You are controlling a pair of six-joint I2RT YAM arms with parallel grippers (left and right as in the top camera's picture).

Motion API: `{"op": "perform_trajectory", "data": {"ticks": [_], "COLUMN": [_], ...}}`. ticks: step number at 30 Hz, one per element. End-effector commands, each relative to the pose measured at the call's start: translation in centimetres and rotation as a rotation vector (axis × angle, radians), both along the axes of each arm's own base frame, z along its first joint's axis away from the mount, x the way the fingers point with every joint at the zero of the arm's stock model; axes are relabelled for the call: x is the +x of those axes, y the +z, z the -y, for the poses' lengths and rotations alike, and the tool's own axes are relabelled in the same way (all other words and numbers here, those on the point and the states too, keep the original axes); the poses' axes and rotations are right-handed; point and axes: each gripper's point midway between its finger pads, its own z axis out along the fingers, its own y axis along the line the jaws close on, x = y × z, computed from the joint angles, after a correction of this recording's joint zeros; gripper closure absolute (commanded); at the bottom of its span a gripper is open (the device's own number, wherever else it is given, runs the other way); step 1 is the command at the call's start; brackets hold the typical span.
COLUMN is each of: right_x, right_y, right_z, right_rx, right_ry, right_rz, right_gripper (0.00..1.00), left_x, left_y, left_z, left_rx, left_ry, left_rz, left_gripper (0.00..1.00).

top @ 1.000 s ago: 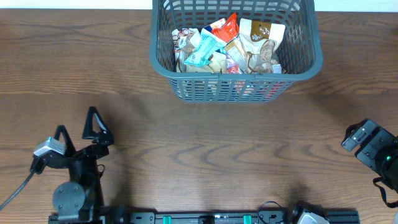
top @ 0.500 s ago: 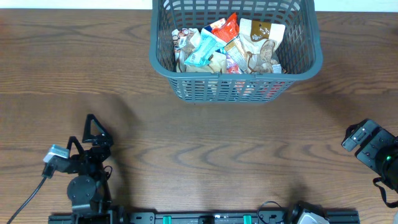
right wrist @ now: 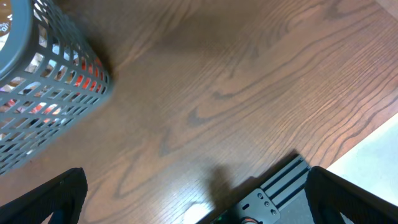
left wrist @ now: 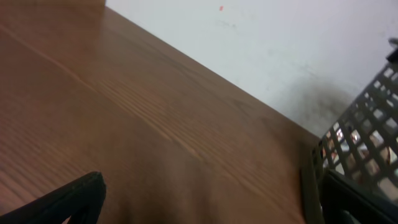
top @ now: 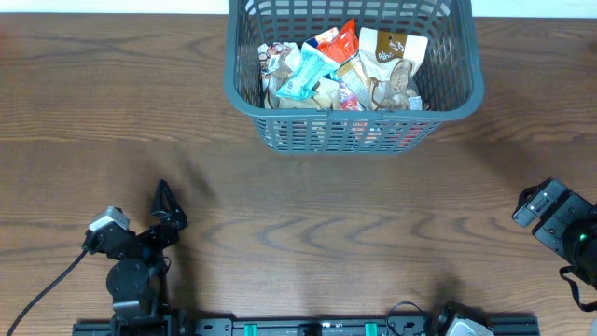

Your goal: Pack container

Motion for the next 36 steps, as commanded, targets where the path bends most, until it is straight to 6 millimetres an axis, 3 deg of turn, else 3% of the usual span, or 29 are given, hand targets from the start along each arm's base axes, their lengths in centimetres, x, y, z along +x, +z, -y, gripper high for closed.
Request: {"op": "perform_trajectory", "data": {"ticks": [1,10,36], "right_x": [-0.04,-0.04,-0.04], "right_y": [0.05,0.05,0.05], "right_z": [-0.01,-0.01,-0.01], "right_rx": [-0.003,-0.003,-0.003], "right_ry": [-0.004,-0.004,-0.004], "right_rz": [0.002,0.002,0.002], "right_gripper": [0.01,0.01,0.01], "left_x": [0.06,0.08,0.1], "left_y": [-1.43,-1.54,-1.57], "left_z": [0.42,0.63,0.73], "left_rx": [0.083,0.247,0.247], "left_ry": [-0.044,-0.089,-0.095], "left_rz": [-0.055,-0.097,-0.097], "left_gripper": [0.01,0.01,0.01]}}
